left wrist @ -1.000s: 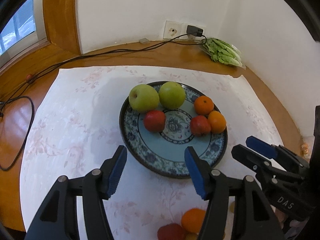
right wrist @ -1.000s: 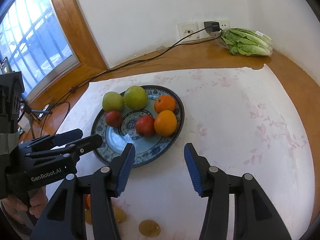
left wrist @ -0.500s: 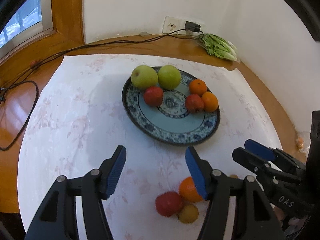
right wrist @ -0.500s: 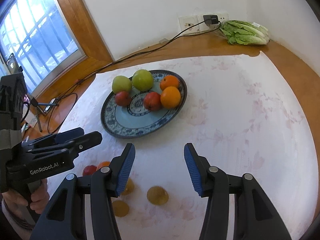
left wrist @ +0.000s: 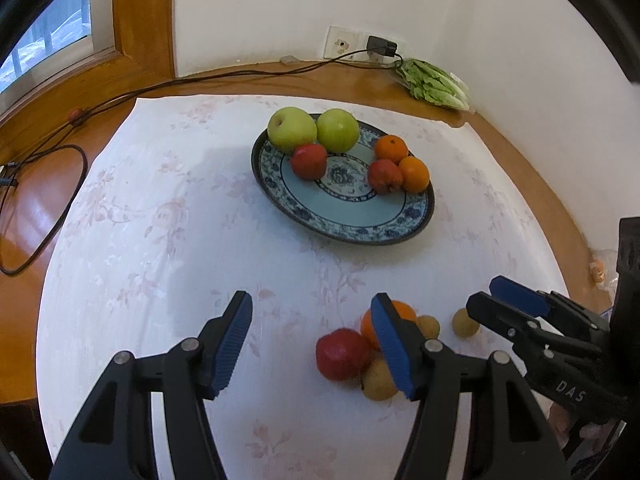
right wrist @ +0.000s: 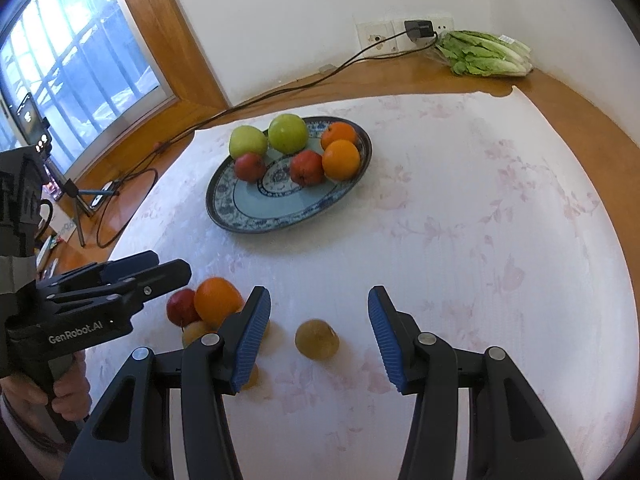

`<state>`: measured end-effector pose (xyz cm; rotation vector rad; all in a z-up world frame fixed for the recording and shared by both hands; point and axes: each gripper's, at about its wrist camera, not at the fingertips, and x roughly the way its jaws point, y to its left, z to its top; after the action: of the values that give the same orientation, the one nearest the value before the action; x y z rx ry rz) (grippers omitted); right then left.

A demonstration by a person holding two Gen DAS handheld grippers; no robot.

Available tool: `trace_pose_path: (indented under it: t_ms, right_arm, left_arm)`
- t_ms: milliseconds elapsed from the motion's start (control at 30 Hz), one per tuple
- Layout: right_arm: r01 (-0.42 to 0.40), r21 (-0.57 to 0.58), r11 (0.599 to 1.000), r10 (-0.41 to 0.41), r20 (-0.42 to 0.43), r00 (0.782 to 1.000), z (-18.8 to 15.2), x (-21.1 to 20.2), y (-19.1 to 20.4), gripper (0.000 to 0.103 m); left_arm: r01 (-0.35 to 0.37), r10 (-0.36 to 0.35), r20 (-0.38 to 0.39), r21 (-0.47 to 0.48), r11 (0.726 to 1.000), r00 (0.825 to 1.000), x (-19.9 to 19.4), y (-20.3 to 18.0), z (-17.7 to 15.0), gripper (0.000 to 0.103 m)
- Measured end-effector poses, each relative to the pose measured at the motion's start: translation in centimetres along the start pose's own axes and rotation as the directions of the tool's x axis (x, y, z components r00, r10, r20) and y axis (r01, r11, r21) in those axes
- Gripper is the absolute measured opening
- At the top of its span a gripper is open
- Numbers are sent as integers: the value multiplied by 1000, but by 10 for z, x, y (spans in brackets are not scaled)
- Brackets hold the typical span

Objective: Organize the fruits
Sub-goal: 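Move the right tool to a small brown fruit while the left tool moves to a red apple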

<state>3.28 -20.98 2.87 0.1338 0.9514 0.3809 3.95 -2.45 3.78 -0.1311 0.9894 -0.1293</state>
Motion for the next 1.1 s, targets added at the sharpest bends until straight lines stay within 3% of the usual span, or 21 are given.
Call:
trace_pose_path:
  t_ms: [1100]
  right_arm:
    - [1, -3, 1000, -1, -35, 999, -18, 8, -1, 52]
  left_arm:
    - [49, -49, 11, 11, 999, 999, 2, 4, -23, 62]
